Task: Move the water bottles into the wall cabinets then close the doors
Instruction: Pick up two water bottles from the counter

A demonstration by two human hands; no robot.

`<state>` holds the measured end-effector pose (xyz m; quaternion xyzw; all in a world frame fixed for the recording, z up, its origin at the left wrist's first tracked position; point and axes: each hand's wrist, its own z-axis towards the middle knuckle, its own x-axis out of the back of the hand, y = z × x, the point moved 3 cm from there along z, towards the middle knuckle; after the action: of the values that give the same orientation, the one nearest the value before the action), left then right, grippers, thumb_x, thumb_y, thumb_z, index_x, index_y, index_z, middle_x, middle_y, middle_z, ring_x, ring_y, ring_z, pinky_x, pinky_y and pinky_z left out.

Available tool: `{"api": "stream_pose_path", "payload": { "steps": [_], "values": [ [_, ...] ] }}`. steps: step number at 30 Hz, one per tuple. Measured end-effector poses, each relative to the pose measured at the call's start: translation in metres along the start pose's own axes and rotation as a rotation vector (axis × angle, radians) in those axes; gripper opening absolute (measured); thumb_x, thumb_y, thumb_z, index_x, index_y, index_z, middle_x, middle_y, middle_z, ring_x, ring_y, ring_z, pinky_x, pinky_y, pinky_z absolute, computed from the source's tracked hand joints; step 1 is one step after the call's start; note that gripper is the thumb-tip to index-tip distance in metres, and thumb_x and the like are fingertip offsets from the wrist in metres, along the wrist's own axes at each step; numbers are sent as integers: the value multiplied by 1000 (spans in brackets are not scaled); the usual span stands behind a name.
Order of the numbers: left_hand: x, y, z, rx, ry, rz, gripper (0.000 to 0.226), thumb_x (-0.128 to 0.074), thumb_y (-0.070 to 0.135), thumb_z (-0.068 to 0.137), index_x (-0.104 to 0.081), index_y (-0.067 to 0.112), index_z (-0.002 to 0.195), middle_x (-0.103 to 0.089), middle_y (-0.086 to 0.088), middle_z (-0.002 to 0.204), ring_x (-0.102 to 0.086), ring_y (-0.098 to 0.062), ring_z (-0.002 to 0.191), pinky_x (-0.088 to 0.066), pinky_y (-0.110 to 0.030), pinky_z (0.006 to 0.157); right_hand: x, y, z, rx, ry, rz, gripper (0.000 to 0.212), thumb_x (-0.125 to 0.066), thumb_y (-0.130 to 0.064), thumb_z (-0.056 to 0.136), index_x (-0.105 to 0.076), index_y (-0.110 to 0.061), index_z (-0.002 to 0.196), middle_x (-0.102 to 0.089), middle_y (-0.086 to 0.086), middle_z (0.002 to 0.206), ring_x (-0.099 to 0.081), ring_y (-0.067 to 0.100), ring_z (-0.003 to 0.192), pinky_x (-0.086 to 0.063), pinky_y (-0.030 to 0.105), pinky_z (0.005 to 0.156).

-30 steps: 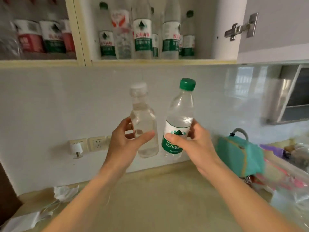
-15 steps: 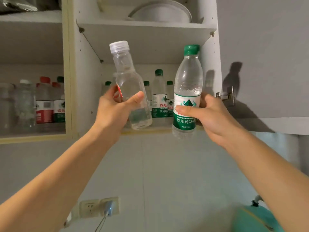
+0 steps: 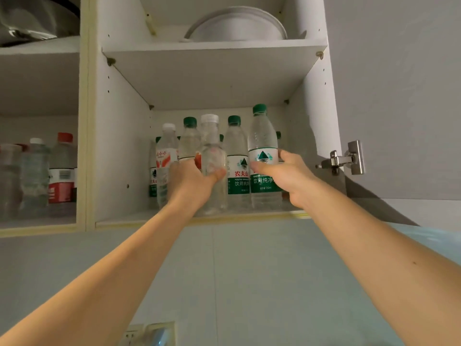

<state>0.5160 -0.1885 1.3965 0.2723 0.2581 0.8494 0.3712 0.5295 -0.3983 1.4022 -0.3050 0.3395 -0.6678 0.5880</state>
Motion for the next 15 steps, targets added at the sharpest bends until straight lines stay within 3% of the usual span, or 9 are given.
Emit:
{"api": "stream_pose_path", "payload": {
  "steps": [2, 3, 7, 9, 12, 15],
  "values": [
    [-2, 0, 3, 3, 7, 118, 44, -72, 58, 84, -67, 15, 89, -69, -3, 76, -63, -22, 62, -56, -39, 63, -1, 5, 6, 29, -1, -10, 32, -87, -20, 80, -67, -23, 106, -77, -8, 89, -73, 1, 67, -52, 12, 49],
    [-4, -1, 5, -4, 15, 177, 47, -71, 61, 84, -66, 14, 86, -68, -4, 73, -62, -22, 59, -55, -39, 62, -1, 6, 8, 39, -1, -26, 32, -87, -22, 80, -67, -24, 106, -77, -10, 87, -74, 2, 68, -52, 13, 49],
    [-14, 1, 11, -67, 32, 303, 53, -68, 62, 85, -64, 10, 84, -66, -5, 72, -62, -21, 63, -43, -32, 52, -5, 11, 17, 67, 7, -150, 40, -87, -29, 79, -68, -21, 114, -77, -5, 102, -74, 15, 93, -60, 37, 86],
    [-20, 0, 14, -54, 28, 284, 51, -70, 60, 85, -63, 10, 85, -65, -5, 73, -59, -19, 62, -37, -30, 50, -8, 13, 20, 79, 21, -211, 47, -88, -29, 78, -66, -19, 119, -75, -2, 111, -71, 18, 101, -57, 42, 94],
    [-30, -3, 20, -26, 3, 247, 49, -70, 57, 85, -60, 9, 84, -62, -5, 72, -52, -17, 56, -37, -29, 50, -10, 18, 25, 68, 28, -275, 54, -87, -28, 79, -61, -19, 125, -72, 1, 118, -68, 19, 103, -57, 40, 91],
    [-38, -5, 25, -14, -32, 244, 49, -69, 57, 86, -61, 9, 92, -64, -8, 81, -57, -21, 63, -42, -32, 56, -10, 22, 31, 53, 22, -316, 53, -86, -30, 81, -62, -18, 127, -72, 2, 116, -66, 18, 97, -54, 33, 76]
  ]
}}
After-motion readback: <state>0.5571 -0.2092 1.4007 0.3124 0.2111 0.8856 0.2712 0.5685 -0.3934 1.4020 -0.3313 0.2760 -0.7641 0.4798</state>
